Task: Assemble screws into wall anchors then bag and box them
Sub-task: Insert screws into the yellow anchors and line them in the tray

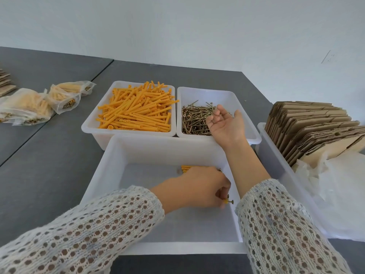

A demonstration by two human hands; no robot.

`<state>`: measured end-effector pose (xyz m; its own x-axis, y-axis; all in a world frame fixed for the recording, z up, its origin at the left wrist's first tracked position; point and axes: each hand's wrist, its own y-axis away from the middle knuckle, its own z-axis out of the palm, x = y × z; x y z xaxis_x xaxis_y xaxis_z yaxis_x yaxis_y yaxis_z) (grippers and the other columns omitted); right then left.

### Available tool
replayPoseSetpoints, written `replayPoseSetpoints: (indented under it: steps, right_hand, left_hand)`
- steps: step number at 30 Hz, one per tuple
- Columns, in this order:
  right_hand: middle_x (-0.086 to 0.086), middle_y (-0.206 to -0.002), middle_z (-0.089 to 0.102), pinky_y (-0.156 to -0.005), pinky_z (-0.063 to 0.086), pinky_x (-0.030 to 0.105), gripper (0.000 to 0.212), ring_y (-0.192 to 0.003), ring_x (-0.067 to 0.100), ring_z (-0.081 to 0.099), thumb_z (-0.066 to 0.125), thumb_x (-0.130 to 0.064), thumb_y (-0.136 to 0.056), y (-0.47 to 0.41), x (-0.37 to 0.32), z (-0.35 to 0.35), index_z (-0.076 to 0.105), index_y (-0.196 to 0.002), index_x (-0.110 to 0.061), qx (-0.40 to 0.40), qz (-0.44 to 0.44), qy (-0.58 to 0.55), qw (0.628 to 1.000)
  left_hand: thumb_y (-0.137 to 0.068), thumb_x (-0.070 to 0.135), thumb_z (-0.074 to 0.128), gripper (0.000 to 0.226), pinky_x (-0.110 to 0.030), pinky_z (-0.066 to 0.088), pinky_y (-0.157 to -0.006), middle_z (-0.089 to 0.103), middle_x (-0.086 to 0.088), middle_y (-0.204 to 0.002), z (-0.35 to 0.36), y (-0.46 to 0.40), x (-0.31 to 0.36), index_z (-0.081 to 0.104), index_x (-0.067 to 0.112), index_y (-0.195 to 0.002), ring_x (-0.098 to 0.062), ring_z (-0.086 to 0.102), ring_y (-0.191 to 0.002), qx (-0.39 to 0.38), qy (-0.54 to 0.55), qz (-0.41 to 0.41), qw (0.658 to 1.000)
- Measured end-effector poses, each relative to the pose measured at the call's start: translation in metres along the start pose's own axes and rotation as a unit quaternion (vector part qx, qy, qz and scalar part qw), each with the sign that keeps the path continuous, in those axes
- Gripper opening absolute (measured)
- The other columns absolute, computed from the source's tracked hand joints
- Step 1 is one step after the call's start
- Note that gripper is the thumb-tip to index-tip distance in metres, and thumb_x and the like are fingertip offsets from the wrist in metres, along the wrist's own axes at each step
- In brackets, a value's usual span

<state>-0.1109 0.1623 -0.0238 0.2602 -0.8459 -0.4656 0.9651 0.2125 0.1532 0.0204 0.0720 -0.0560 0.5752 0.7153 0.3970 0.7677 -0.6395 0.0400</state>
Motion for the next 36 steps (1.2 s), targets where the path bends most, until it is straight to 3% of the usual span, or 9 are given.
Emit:
replayPoseSetpoints:
  steps: [7,16,21,27,33,36]
  right_hand:
    - [0.009,-0.065,0.05,-0.057,0.044,0.029,0.058,-0.051,0.017,0.039,0.022,-0.046,-0.106,-0.001,0.0,0.001,0.058,-0.09,-0.003,0.01,-0.001,0.006,1.0]
    - [0.008,-0.065,0.05,-0.056,0.045,0.028,0.058,-0.05,0.017,0.039,0.022,-0.046,-0.106,-0.004,0.0,0.0,0.058,-0.091,-0.003,0.01,0.001,0.016,1.0]
    - [0.009,-0.065,0.05,-0.056,0.046,0.028,0.058,-0.05,0.017,0.04,0.023,-0.045,-0.106,-0.006,0.0,-0.001,0.059,-0.091,-0.003,0.012,0.004,0.029,1.0]
    - [0.009,-0.062,0.05,-0.051,0.048,0.026,0.054,-0.049,0.017,0.039,0.026,-0.042,-0.107,-0.008,0.003,0.003,0.058,-0.09,-0.002,0.026,0.006,0.096,0.995]
    - [0.009,-0.061,0.051,-0.05,0.048,0.026,0.048,-0.047,0.017,0.041,0.029,-0.036,-0.107,-0.01,0.003,0.005,0.058,-0.088,-0.002,0.034,0.012,0.126,0.991]
    - [0.009,-0.059,0.051,-0.05,0.046,0.026,0.04,-0.048,0.017,0.039,0.033,-0.027,-0.106,-0.011,0.004,0.006,0.057,-0.086,-0.002,0.041,0.009,0.136,0.99]
  left_hand:
    - [-0.083,0.033,0.071,0.019,-0.028,0.029,-0.057,0.046,0.014,-0.071,0.011,-0.003,0.0,0.054,0.026,-0.08,-0.009,0.044,-0.07,0.054,-0.059,0.017,0.997]
    - [-0.08,0.036,0.072,0.025,-0.026,0.02,-0.049,0.06,0.009,-0.08,0.016,-0.009,-0.004,0.048,0.026,-0.079,-0.014,0.045,-0.068,0.074,-0.105,-0.001,0.992]
    - [-0.082,0.036,0.07,0.019,-0.027,0.029,-0.054,0.065,0.006,-0.086,0.018,-0.011,-0.007,0.056,0.024,-0.086,-0.017,0.056,-0.075,0.078,-0.103,-0.009,0.992]
    - [-0.082,0.037,0.069,0.023,-0.029,0.033,-0.057,0.061,0.007,-0.084,0.02,-0.011,-0.008,0.048,0.028,-0.079,-0.019,0.058,-0.077,0.089,-0.096,-0.015,0.991]
    - [-0.084,0.047,0.065,0.025,-0.026,0.028,-0.051,0.064,0.007,-0.083,0.019,-0.011,-0.009,0.053,0.025,-0.078,-0.018,0.06,-0.074,0.097,-0.072,-0.027,0.992]
    - [-0.09,0.052,0.056,0.028,-0.028,0.039,-0.056,0.065,0.006,-0.081,0.008,-0.015,-0.011,0.057,0.024,-0.083,-0.018,0.06,-0.074,0.136,-0.067,-0.043,0.988]
